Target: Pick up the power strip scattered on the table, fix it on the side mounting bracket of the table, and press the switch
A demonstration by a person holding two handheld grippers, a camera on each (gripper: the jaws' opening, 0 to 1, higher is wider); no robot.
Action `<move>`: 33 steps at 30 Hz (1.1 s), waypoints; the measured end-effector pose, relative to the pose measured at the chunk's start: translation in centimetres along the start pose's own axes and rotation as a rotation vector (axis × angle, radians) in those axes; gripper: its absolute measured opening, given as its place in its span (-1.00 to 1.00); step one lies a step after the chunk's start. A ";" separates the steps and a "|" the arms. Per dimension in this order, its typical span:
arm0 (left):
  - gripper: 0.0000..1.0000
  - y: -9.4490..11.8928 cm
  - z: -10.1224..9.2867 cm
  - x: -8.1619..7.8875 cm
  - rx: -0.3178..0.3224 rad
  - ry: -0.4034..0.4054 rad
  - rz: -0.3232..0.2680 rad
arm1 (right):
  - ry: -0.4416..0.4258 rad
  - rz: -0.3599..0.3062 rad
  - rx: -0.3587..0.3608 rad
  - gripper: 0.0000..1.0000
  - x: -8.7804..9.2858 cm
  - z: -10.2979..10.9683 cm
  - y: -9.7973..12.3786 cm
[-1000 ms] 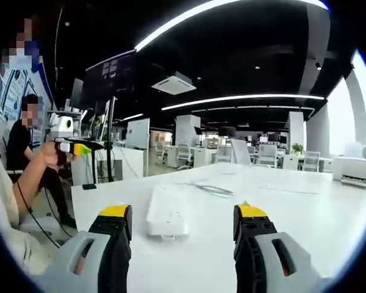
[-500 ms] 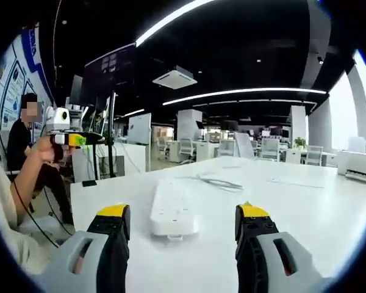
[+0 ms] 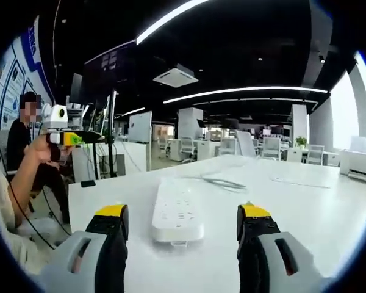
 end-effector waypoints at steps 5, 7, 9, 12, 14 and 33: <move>0.30 0.0 -0.1 -0.2 0.011 0.001 -0.006 | -0.012 0.001 -0.012 0.37 -0.3 0.3 -0.6; 0.30 0.1 -0.1 -0.2 0.009 0.004 -0.009 | -0.015 0.002 -0.014 0.37 -0.3 0.3 -0.8; 0.30 0.2 0.0 -0.3 0.007 0.006 -0.012 | -0.018 0.003 -0.016 0.38 -0.3 0.3 -1.1; 0.30 0.4 0.2 -0.4 -0.002 0.002 -0.011 | -0.024 0.007 -0.018 0.38 -0.2 0.3 -1.4; 0.31 0.4 0.3 -0.4 -0.001 0.001 -0.010 | -0.033 0.008 -0.023 0.38 -0.1 0.4 -1.6; 0.30 0.7 0.4 -0.6 0.005 0.009 -0.018 | -0.048 0.030 -0.035 0.38 0.7 1.1 -2.1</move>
Point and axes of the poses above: the point that each gripper's makers call its tool centre point, and the gripper's own axes: y roughly backward along the fingers, z roughly to its left, x roughly out of its underside, the point moved 6 cm from there along y, roughly backward along the fingers, and after that the axes turned 2 degrees about x, right-handed, at the moved point
